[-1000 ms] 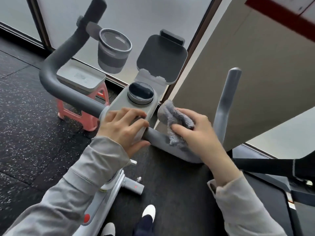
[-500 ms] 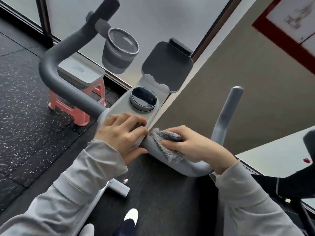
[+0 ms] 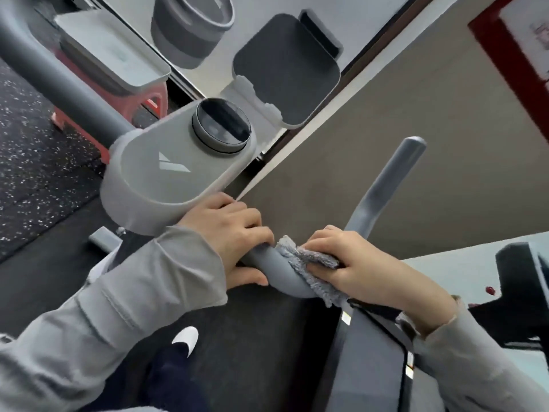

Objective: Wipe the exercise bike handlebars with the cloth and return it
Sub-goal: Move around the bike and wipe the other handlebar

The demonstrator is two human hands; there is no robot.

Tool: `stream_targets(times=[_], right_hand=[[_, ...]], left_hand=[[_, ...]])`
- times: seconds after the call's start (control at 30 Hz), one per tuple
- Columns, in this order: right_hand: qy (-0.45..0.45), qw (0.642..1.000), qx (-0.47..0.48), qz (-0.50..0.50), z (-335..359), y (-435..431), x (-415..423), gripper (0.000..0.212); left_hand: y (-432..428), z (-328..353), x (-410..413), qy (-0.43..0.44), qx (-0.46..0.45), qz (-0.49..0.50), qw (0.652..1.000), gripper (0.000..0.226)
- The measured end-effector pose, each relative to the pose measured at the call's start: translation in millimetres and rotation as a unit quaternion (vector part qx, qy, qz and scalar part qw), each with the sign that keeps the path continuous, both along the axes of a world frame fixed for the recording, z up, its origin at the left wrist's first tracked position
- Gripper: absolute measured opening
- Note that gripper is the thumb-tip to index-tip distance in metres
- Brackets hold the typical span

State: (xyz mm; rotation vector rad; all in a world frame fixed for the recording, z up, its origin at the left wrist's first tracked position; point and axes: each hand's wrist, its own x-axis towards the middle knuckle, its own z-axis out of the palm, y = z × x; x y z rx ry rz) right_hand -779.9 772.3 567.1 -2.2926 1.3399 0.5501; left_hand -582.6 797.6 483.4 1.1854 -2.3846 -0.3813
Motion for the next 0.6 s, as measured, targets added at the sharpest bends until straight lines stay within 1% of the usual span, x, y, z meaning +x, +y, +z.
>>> stream_targets(times=[0.13,0.33,0.4,0.5,0.6], right_hand=[[0.007,0.997,-0.03,0.069,7,-3,-6,0.018],[0.042,0.99,-0.055,0.126,15,-25,-15,0.022],[0.073,0.984,-0.069,0.149,19,-36,-18,0.021],[0.116,0.97,-0.101,0.186,25,-53,-20,0.015],[0.154,0.956,-0.136,0.211,33,-72,-23,0.009]], left_hand=[[1,-4,-3,0.029,0.017,0.029,0.999,0.046],[-1,2,-3,0.046,0.041,0.023,0.998,0.047],[-3,4,-5,0.024,0.085,0.035,0.995,0.05],[-5,-4,-8,-0.039,0.099,0.056,0.993,0.06],[-8,-6,-8,-0.071,0.122,0.045,0.989,0.06]])
